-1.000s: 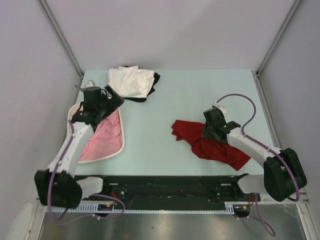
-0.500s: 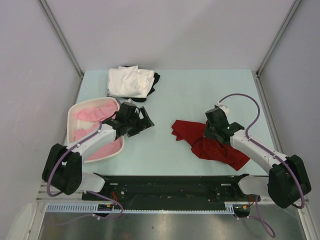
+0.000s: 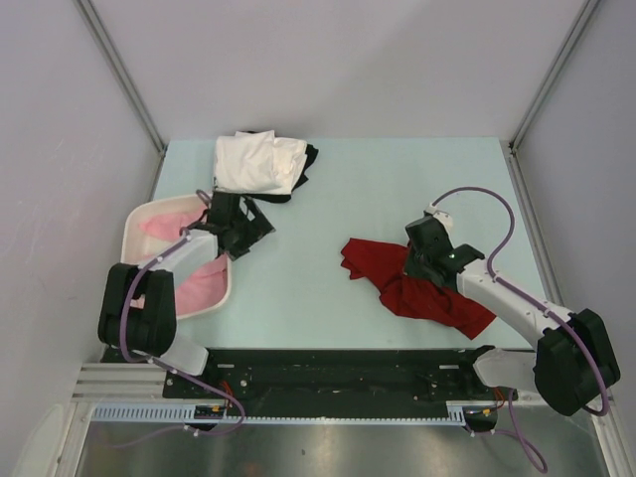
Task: Fold and stack the t-shirts
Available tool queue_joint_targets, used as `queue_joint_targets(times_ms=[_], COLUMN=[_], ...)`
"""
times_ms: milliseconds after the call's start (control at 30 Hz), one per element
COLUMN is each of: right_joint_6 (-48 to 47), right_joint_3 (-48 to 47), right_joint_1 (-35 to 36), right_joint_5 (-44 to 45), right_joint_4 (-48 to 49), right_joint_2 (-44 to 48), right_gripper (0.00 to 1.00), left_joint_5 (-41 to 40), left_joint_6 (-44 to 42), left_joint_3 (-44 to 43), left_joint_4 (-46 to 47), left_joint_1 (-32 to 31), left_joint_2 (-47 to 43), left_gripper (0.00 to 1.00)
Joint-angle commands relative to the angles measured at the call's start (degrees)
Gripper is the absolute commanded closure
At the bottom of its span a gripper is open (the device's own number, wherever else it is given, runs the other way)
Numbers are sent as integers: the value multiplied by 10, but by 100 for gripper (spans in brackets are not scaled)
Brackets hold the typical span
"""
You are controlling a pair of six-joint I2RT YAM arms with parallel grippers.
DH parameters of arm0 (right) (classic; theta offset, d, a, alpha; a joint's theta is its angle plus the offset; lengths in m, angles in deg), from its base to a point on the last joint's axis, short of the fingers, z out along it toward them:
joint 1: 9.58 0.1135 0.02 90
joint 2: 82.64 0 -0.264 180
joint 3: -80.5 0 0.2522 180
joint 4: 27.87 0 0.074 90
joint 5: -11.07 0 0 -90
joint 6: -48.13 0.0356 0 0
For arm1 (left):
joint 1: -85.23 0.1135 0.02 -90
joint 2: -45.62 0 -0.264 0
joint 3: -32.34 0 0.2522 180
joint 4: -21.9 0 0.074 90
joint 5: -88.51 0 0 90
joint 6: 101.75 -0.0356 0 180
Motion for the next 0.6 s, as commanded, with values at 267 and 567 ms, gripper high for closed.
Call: queue_joint_targets(times_ms=[267, 567], right_joint_6=[15, -37], right_joint_3=[3, -131], right_joint_1=[16, 2], right_joint_5=[7, -5], right_joint_4=[23, 25], right_joint_2=[-6, -49], right_gripper=[100, 100], left_joint_5=[-2, 68], left_joint_6=[-8, -16], left_joint_3=[113, 109], left_joint_4=[-84, -150], left_joint_1=[180, 166], left_joint_2=[-203, -388], left_gripper=[2, 0])
